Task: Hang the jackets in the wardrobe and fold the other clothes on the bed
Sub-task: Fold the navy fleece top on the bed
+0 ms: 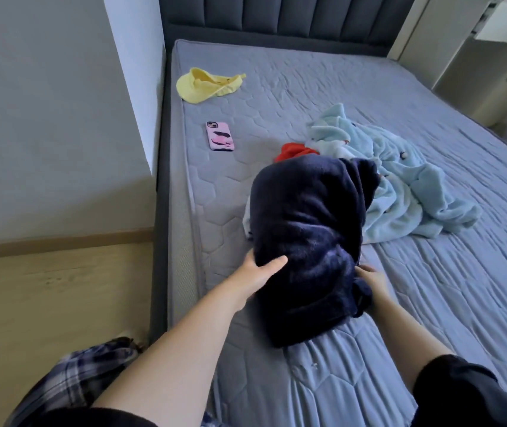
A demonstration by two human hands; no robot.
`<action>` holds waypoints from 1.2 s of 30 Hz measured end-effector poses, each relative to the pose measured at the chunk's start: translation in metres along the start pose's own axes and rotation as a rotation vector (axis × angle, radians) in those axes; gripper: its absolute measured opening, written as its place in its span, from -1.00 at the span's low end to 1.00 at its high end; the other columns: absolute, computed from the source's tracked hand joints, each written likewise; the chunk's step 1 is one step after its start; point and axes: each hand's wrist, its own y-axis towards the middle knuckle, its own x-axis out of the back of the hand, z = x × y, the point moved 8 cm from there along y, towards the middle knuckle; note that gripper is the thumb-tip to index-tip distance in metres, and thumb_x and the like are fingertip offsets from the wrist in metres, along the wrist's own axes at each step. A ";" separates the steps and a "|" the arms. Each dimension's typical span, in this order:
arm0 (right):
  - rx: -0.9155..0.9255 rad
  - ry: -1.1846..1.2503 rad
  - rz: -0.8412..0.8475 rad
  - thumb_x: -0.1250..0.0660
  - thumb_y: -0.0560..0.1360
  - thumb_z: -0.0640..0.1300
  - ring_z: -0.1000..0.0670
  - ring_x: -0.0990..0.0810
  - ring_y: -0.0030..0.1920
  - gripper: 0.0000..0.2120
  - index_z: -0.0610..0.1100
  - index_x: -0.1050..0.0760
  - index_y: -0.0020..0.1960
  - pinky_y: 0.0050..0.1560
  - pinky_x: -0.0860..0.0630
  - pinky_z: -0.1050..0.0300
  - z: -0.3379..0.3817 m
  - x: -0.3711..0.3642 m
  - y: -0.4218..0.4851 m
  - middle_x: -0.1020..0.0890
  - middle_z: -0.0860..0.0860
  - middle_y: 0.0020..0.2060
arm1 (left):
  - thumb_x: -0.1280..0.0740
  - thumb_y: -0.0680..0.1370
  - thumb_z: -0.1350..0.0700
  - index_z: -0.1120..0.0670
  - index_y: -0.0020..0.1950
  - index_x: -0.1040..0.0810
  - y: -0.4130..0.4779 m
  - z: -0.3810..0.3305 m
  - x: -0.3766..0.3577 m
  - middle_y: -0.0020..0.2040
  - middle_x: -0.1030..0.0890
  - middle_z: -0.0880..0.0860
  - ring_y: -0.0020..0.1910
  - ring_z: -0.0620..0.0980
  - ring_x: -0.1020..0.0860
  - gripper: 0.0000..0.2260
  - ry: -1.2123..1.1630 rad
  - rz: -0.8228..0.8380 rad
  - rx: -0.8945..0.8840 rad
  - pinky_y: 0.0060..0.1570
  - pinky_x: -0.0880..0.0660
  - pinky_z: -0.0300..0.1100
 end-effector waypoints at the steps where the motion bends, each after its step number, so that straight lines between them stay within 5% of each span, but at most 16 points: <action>1: 0.044 -0.117 -0.069 -0.29 0.50 -0.33 0.07 -0.48 -0.42 -0.93 -0.31 -0.48 -0.17 -0.39 -0.38 0.18 0.004 0.006 0.002 -0.56 -0.05 -0.46 | -0.50 0.34 -0.17 -0.06 0.49 -0.11 0.001 0.007 -0.010 0.29 -0.46 -0.09 0.21 -0.06 -0.46 -0.14 0.024 0.000 -0.005 0.20 -0.42 -0.17; 5: 0.124 -0.422 -0.071 -0.30 0.49 -0.23 -0.12 -0.52 0.05 -0.68 -0.27 -0.46 0.22 0.00 -0.43 0.05 0.020 0.007 0.010 -0.55 -0.20 0.07 | -0.55 0.30 -0.08 -0.10 0.51 -0.08 0.004 0.019 -0.013 0.19 -0.46 -0.10 0.09 -0.09 -0.46 -0.08 -0.008 -0.196 0.000 0.08 -0.39 -0.24; 8: 0.043 -0.274 0.142 -0.17 0.51 -0.37 -0.04 -0.49 -0.18 -0.86 -0.23 -0.48 -0.05 -0.16 -0.40 0.09 0.018 -0.018 -0.001 -0.57 -0.17 -0.14 | -0.50 0.32 0.09 -0.03 0.40 -0.33 0.005 0.007 0.002 0.09 -0.57 -0.08 -0.09 -0.15 -0.53 -0.32 -0.052 -0.326 -0.030 -0.14 -0.45 -0.31; 10: 0.026 -0.212 0.222 -0.18 0.49 -0.40 -0.02 -0.48 -0.21 -0.83 -0.21 -0.46 -0.17 -0.14 -0.41 0.08 0.026 -0.038 -0.018 -0.56 -0.15 -0.21 | -0.45 0.34 0.15 0.05 0.36 -0.41 0.005 -0.011 0.027 0.18 -0.60 0.07 0.06 0.03 -0.58 -0.41 0.022 -0.421 -0.038 0.06 -0.50 -0.19; 14: -0.015 -0.091 0.619 -0.30 0.22 -0.30 0.05 -0.54 -0.33 -0.84 -0.14 -0.51 -0.22 -0.34 -0.49 0.20 0.024 -0.116 -0.085 -0.57 -0.04 -0.37 | -0.40 0.44 0.15 0.11 0.33 -0.46 -0.005 -0.066 0.110 0.22 -0.57 0.18 0.15 0.10 -0.55 -0.55 0.381 -0.461 -0.073 0.03 -0.40 -0.19; 16: -0.014 -0.190 0.773 -0.30 0.31 -0.31 0.04 -0.59 -0.24 -0.82 -0.11 -0.53 -0.13 -0.26 -0.58 0.17 0.007 -0.158 -0.115 -0.61 -0.03 -0.26 | -0.34 0.48 0.11 0.01 0.35 -0.44 -0.018 -0.085 0.142 0.21 -0.57 0.15 0.14 0.13 -0.54 -0.57 0.614 -0.438 -0.139 0.03 -0.41 -0.15; 18: 0.077 -0.349 0.753 -0.30 0.43 -0.29 0.00 -0.58 -0.13 -0.84 -0.15 -0.51 0.00 -0.09 -0.61 0.05 -0.002 -0.181 -0.126 -0.59 -0.06 -0.14 | -0.26 0.54 0.07 -0.07 0.46 -0.32 -0.028 -0.092 0.144 0.35 -0.47 0.12 0.29 0.16 -0.45 -0.52 0.797 -0.440 -0.220 0.20 -0.42 -0.04; 22: 0.081 -0.417 0.809 -0.32 0.48 -0.31 -0.12 -0.60 -0.01 -0.80 -0.23 -0.52 0.10 0.12 -0.57 -0.12 -0.001 -0.181 -0.121 -0.61 -0.20 -0.02 | -0.04 0.59 -0.21 -0.05 0.57 0.06 -0.034 -0.084 0.080 0.58 0.03 0.08 0.55 0.09 0.04 -0.39 1.126 -0.467 -0.343 0.45 0.01 0.18; 25: 0.114 -0.353 0.593 -0.22 0.50 -0.43 -0.14 -0.60 -0.15 -0.81 -0.46 -0.48 0.09 0.10 -0.55 -0.17 0.034 -0.137 -0.083 -0.59 -0.36 -0.04 | 0.14 0.52 -0.30 -0.10 0.56 0.15 -0.038 -0.074 0.048 0.57 0.15 0.13 0.54 0.13 0.18 -0.36 1.318 -0.510 -0.431 0.43 0.09 0.24; 27: 0.078 0.006 0.297 -0.13 0.50 -0.42 -0.04 -0.58 -0.29 -0.79 -0.31 -0.53 -0.10 -0.19 -0.57 0.01 0.069 -0.088 -0.057 -0.60 -0.19 -0.24 | 0.19 0.50 -0.30 -0.10 0.55 0.18 -0.037 -0.070 0.049 0.57 0.17 0.13 0.54 0.15 0.20 -0.35 1.360 -0.551 -0.426 0.43 0.09 0.26; 30: 0.260 0.249 0.052 -0.11 0.59 -0.25 0.06 -0.63 -0.26 -0.75 -0.07 -0.51 -0.12 -0.28 -0.55 0.18 0.130 -0.040 -0.038 -0.63 0.00 -0.25 | 0.17 0.52 -0.29 -0.10 0.55 0.21 -0.035 -0.070 0.048 0.57 0.19 0.14 0.53 0.17 0.23 -0.36 1.382 -0.597 -0.409 0.43 0.10 0.27; 33: 0.405 0.005 0.067 -0.22 0.56 0.11 0.01 -0.59 -0.21 -0.71 -0.06 -0.53 -0.17 -0.14 -0.52 0.06 0.177 -0.056 -0.041 -0.63 -0.02 -0.23 | 0.13 0.54 -0.28 -0.08 0.56 0.18 -0.037 -0.070 0.037 0.56 0.18 0.17 0.53 0.19 0.23 -0.36 1.413 -0.607 -0.466 0.42 0.10 0.28; 36: 0.612 -0.628 0.102 -0.32 0.46 0.20 0.02 -0.48 -0.27 -0.67 -0.07 -0.53 -0.18 -0.19 -0.35 0.11 0.197 -0.103 -0.046 -0.54 0.03 -0.31 | 0.09 0.55 -0.26 -0.06 0.57 0.11 -0.042 -0.068 0.028 0.57 0.11 0.20 0.54 0.21 0.15 -0.37 1.477 -0.609 -0.538 0.41 0.04 0.29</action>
